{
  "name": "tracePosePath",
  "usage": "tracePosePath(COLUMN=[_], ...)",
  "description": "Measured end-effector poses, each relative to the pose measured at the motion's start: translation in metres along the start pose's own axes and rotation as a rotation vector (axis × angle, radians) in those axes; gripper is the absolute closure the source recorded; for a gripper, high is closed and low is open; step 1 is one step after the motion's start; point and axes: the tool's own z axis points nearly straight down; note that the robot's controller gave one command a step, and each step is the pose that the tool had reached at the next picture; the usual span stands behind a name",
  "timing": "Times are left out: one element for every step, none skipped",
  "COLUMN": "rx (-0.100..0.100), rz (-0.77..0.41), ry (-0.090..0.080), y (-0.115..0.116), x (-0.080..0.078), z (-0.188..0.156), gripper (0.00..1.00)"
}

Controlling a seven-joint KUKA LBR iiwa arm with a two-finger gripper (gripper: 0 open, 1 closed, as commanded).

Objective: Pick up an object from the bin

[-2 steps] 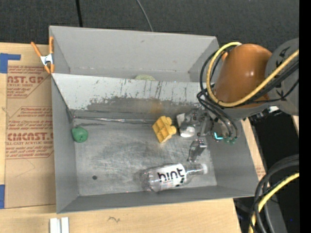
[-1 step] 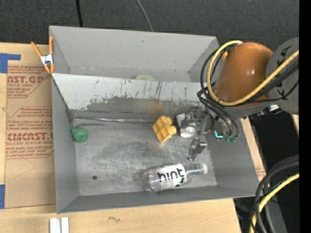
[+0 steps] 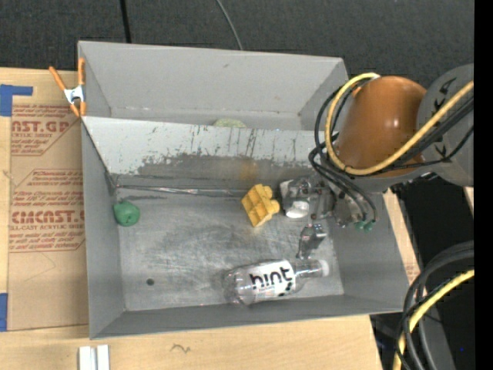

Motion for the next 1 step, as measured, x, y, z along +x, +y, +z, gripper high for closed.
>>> tracePosePath(rx=[-0.002], rz=[-0.339], ry=[0.005], y=[-0.0165], x=[0.0020], z=[0.0542], gripper=[0.00])
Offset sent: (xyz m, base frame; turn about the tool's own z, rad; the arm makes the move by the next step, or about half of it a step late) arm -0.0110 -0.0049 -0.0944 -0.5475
